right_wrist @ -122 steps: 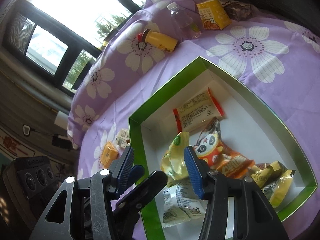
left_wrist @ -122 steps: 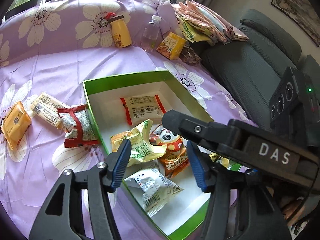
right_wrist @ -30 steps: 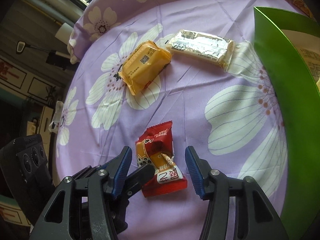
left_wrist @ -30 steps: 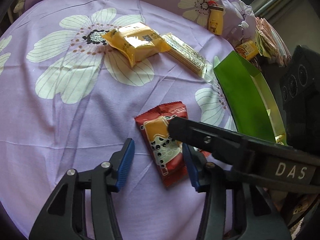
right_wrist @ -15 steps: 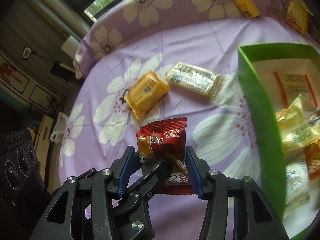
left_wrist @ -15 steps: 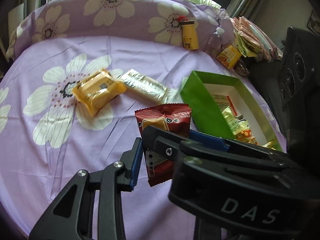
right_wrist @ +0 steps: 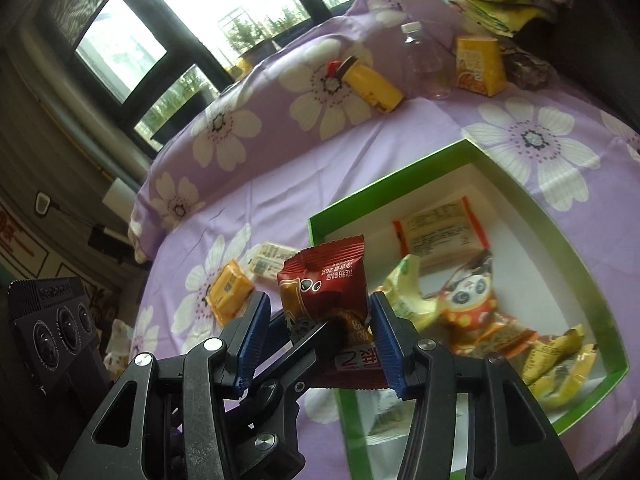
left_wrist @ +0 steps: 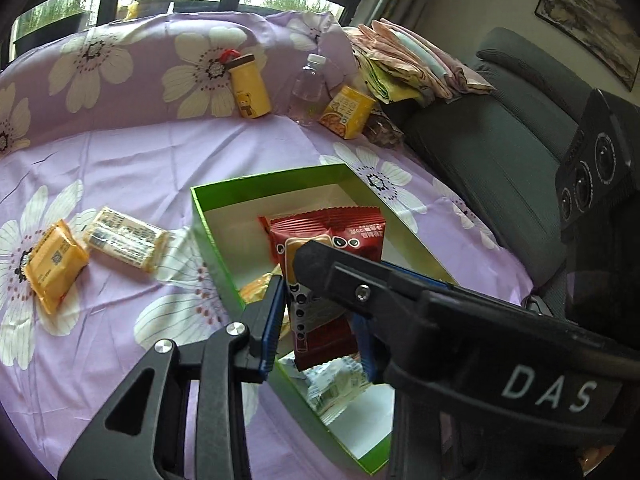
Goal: Organize snacks
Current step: 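Lower the red-and-white pack into the box and open the right gripper, then move the right gripper to the orange square cake pack and grasp it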
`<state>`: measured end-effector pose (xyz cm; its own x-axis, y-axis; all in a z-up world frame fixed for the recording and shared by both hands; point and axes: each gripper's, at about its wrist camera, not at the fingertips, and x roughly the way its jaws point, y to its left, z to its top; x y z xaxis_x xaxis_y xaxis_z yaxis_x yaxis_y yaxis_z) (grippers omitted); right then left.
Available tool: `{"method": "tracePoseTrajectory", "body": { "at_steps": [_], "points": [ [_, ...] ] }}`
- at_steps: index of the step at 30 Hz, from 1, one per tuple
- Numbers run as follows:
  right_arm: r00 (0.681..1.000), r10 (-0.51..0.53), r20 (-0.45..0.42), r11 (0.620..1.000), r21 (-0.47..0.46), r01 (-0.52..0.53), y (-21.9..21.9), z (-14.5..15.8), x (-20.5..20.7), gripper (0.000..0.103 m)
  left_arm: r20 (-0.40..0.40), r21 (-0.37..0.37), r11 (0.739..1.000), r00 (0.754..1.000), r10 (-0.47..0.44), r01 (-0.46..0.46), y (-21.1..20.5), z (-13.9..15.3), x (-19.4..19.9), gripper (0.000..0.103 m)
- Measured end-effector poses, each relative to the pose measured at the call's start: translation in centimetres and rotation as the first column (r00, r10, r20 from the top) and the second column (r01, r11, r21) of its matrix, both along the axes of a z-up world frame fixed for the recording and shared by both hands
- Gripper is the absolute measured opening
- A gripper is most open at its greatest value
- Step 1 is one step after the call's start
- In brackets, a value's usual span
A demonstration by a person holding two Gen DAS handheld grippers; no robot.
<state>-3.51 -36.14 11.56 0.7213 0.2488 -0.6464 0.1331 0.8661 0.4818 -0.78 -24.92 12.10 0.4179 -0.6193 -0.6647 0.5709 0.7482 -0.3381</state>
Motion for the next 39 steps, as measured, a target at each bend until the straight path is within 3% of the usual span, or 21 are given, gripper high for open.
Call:
{"method": "tracePoseTrajectory", "body": {
  "at_steps": [7,12,24,28,33,37,39],
  "points": [
    [0.995,-0.077,-0.055,0.996,0.048,0.080,-3.9,-1.7,-0.1,0.054,-0.057,0.052,0.997,0.997,-0.046,0.049,-4.0,-1.7,0.5,0.032],
    [0.988,-0.122,-0.091,0.992,0.031,0.126,-5.0,-2.6,0.3,0.054,-0.096,0.070,0.995,0.993,-0.063,0.070,-5.3,-2.7,1.3,0.033],
    [0.977,-0.188,-0.102,0.982,0.004,0.190,-6.3,-2.9,0.0,0.054,-0.156,0.042,0.999,0.987,-0.027,0.034,-4.1,-2.6,2.2,0.035],
    [0.976,-0.201,-0.086,0.980,-0.026,0.200,-6.1,-2.4,-0.1,0.054,-0.144,0.022,1.000,0.990,0.000,0.003,-2.1,-1.5,2.5,0.046],
    [0.978,-0.205,-0.050,0.978,-0.050,0.202,-5.5,-1.7,0.0,0.058,-0.132,0.003,0.995,0.986,0.104,-0.105,2.4,-0.5,3.7,0.063],
    [0.979,-0.198,-0.053,0.978,-0.081,0.193,-4.4,-1.7,0.7,0.060,-0.120,0.007,0.975,0.968,0.222,-0.223,7.4,-0.6,3.8,0.073],
    [0.980,-0.192,-0.053,0.977,-0.100,0.186,-3.8,-1.8,1.0,0.067,-0.134,-0.004,0.958,0.949,0.284,-0.287,10.4,-1.3,3.6,0.080]
  ]
}}
